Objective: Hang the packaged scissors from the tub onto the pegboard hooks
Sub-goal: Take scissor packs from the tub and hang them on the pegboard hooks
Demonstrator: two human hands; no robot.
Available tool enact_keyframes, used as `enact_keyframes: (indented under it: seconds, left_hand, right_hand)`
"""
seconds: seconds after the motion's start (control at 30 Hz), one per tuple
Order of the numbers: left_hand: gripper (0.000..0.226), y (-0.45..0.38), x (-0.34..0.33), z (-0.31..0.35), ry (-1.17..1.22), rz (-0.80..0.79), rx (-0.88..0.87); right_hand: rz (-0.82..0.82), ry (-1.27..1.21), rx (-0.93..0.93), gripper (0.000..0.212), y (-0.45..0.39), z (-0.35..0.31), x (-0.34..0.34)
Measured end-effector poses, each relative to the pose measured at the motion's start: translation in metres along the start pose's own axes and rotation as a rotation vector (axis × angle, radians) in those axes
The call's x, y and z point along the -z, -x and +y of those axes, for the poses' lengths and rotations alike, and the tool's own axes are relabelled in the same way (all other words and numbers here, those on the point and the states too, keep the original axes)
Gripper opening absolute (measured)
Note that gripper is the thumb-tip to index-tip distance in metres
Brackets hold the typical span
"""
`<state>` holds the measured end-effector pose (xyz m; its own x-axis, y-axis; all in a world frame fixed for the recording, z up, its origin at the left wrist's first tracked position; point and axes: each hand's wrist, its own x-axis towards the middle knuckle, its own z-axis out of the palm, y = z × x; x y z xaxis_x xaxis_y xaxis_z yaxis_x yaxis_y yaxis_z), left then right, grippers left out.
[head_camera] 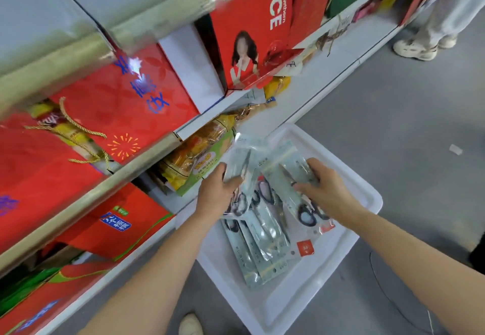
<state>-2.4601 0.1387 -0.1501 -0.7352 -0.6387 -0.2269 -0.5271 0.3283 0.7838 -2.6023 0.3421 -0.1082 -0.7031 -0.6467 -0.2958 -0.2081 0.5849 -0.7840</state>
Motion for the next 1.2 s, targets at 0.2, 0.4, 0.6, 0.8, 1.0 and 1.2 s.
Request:
enact_keyframes:
  seconds: [0.2,0.4,0.6,0.8,1.0,1.2]
  left_hand:
    - [0.035,0.073,0.1,0.038,0.63,0.29,-0.012]
    - [0.03,0.139,0.216,0.065,0.659,0.574,-0.055]
    - [0.04,0.201,0.33,0.088,0.609,0.77,-0.065]
    - [0.056,0.243,0.428,0.102,0.584,0.944,-0.09]
    - [0.03,0.264,0.519,0.103,0.523,1.014,-0.195]
    - [0.032,0.246,0.589,0.116,0.546,0.991,-0.253]
  right_hand:
    - [0.055,-0.429,0.129,0.03,0.019,-0.121,-0.027]
    - [-0.106,-0.563,0.32,0.029,0.056,-0.256,-0.058]
    - [-0.236,-0.608,0.475,0.032,0.102,-0.377,-0.089]
    - [-0.266,-0.609,0.618,0.026,0.137,-0.476,-0.12]
    - [-0.271,-0.697,0.722,0.022,0.164,-0.561,-0.148]
    - [-0.26,-0.771,0.755,0.023,0.173,-0.617,-0.165]
